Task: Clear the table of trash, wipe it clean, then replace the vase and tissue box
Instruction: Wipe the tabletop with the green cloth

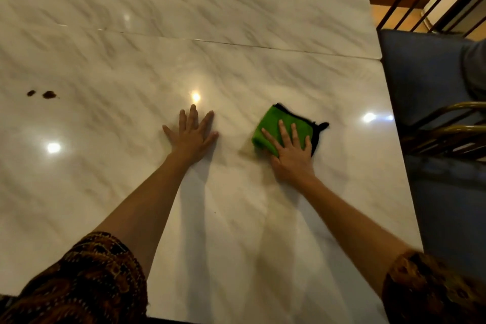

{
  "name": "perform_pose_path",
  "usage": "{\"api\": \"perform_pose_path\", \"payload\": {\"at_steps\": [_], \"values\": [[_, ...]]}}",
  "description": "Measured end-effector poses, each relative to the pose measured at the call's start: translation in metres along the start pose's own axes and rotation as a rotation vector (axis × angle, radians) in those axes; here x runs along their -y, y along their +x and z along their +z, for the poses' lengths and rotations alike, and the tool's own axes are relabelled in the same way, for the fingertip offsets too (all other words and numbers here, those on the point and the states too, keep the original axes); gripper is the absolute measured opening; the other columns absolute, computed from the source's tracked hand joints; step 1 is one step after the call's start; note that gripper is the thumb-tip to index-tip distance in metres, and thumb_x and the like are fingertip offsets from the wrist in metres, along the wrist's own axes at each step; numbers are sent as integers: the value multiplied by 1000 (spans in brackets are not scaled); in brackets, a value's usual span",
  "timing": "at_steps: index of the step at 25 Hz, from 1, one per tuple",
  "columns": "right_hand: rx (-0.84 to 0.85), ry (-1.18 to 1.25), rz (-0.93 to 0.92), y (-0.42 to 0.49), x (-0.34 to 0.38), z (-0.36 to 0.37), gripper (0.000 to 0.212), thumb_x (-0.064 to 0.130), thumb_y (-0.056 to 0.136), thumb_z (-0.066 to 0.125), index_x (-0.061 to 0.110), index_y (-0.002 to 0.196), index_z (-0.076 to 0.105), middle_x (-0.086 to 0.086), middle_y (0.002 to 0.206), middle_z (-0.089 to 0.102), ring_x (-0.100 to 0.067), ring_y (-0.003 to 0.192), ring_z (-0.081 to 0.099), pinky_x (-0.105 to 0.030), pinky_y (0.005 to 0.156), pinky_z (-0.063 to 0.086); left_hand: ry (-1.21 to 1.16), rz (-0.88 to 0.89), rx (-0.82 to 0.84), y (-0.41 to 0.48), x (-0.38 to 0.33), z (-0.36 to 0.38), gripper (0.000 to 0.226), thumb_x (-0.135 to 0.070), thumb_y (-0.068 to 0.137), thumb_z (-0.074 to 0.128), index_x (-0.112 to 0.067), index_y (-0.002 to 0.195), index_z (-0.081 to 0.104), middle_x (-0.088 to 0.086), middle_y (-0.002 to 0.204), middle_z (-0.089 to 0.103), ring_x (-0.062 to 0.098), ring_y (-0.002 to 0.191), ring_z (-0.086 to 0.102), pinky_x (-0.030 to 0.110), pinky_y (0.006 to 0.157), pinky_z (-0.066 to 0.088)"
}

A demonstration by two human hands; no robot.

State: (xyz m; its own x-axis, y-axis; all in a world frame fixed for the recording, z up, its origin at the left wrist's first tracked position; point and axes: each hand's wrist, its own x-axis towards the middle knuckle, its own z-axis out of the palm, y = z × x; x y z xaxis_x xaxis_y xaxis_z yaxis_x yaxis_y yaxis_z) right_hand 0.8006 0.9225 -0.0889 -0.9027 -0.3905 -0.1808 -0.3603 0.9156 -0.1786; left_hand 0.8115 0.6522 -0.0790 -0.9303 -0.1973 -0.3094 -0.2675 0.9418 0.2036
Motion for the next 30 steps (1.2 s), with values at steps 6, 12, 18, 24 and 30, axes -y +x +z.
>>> {"api": "perform_pose_path", "payload": {"at_steps": [6, 12, 18, 24, 30], "values": [[-52, -54, -267, -123, 29, 23, 62, 61, 89, 34, 47, 147, 16, 1, 158, 21, -31, 143, 23, -54, 108, 17, 15, -22, -169, 22, -19, 5, 54, -51, 98, 21, -44, 147, 2, -3, 160, -1, 25, 147, -2, 70, 108, 3], [-67, -38, -148, 29, -20, -7, 57, 62, 90, 23, 54, 145, 9, 6, 160, 10, -30, 146, 12, -55, 113, 11, 11, -43, -245, 22, -23, 9, 52, -50, 97, 20, -46, 147, 6, -5, 160, 9, 24, 147, 5, 67, 109, 6], [4, -6, -11, 218, -42, -53, 51, 58, 97, 22, 55, 144, 1, 5, 161, -6, -28, 147, -6, -57, 113, -3, 22, -64, -268, 27, -20, 14, 56, -53, 93, 17, -47, 146, 2, -7, 160, 7, 22, 148, 5, 66, 110, 6], [22, 39, -22, 257, -31, -60, 53, 61, 96, 18, 51, 147, 5, 2, 161, -6, -29, 147, -8, -58, 113, -6, 2, -65, -280, 26, -22, 11, 57, -55, 91, 15, -47, 147, 5, -8, 159, 9, 21, 148, 5, 65, 111, 6], [-7, 51, -264, 97, 3, -23, 55, 58, 93, 21, 50, 147, 10, 0, 160, 8, -33, 146, 6, -53, 114, -2, 18, -63, -285, 25, -24, 6, 59, -57, 88, 15, -47, 146, 11, -7, 159, 15, 23, 147, 12, 65, 109, 11]]}}
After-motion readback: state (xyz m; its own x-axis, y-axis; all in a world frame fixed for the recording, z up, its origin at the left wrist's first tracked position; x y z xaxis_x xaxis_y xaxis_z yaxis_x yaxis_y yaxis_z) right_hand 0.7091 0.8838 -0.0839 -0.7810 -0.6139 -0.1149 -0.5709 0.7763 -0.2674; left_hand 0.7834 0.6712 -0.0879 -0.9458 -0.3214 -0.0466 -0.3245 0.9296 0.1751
